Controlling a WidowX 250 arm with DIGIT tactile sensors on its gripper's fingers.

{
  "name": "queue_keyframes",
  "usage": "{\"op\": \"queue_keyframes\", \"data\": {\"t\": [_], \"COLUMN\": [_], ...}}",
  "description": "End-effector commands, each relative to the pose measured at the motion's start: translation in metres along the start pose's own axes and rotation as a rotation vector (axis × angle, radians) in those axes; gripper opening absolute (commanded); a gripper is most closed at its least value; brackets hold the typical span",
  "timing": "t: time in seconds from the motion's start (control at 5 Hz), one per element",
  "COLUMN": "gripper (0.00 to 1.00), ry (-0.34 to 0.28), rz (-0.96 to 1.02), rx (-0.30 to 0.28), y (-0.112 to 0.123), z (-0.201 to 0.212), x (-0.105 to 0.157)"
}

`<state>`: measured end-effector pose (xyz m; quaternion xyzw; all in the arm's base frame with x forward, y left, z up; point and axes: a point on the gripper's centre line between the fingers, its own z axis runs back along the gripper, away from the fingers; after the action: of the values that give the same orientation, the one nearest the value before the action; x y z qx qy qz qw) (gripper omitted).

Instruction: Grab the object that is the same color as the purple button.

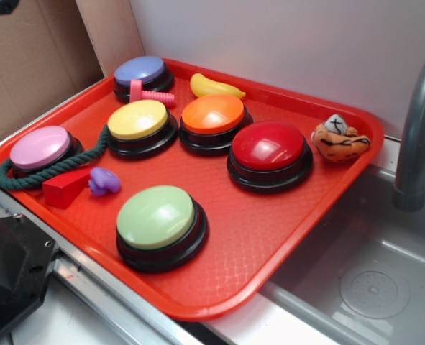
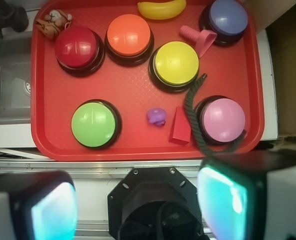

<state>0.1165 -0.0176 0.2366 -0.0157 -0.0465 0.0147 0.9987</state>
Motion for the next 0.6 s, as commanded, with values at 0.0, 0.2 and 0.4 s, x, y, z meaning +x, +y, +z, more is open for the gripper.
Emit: {"op": "queue_keyframes", "data": {"t": [0.0, 0.2, 0.4], "gripper": [1.00, 1.00, 1.00], "ry": [0.000, 0.020, 0.029], "rz": [0.000, 0.101, 0.230], "rx": [0.000, 0.022, -0.031], "y": [0.000, 0.003, 0.002], "z": [0.000, -0.026, -0.065], "x": [0.000, 0.020, 0.022]}}
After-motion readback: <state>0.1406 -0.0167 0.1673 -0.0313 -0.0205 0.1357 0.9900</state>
